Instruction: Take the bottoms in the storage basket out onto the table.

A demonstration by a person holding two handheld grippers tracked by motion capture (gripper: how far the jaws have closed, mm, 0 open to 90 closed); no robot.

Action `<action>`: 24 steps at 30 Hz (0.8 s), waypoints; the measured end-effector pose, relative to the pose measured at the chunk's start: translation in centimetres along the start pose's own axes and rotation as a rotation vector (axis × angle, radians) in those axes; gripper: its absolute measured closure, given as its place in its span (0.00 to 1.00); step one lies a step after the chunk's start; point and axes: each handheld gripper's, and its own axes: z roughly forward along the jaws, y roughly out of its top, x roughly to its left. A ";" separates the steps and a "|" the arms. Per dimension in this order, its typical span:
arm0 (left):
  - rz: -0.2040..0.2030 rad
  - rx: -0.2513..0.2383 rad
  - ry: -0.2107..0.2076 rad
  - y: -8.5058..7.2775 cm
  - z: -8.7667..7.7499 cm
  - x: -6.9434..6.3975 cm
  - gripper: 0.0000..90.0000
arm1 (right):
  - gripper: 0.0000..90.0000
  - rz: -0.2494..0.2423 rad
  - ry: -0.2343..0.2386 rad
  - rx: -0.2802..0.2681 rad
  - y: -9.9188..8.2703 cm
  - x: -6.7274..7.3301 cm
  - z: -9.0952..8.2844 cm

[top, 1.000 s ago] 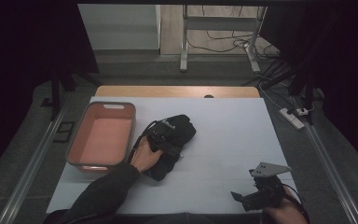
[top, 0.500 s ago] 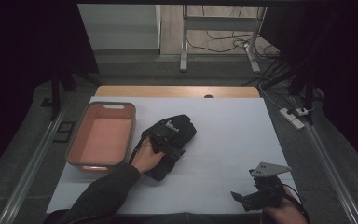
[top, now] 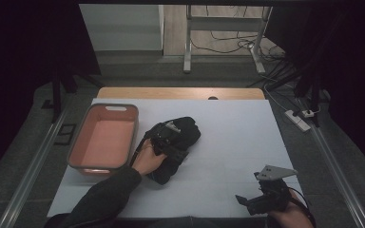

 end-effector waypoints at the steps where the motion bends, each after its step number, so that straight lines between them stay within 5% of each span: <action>1: 0.001 -0.002 -0.001 0.0 -0.1 0.0 0.00 | 0.00 0.000 0.000 -0.001 0.0 0.0 0.0; 24: -0.007 -0.065 -0.027 -0.1 -2.3 -0.4 0.00 | 0.00 -0.005 0.002 0.001 0.0 0.0 0.0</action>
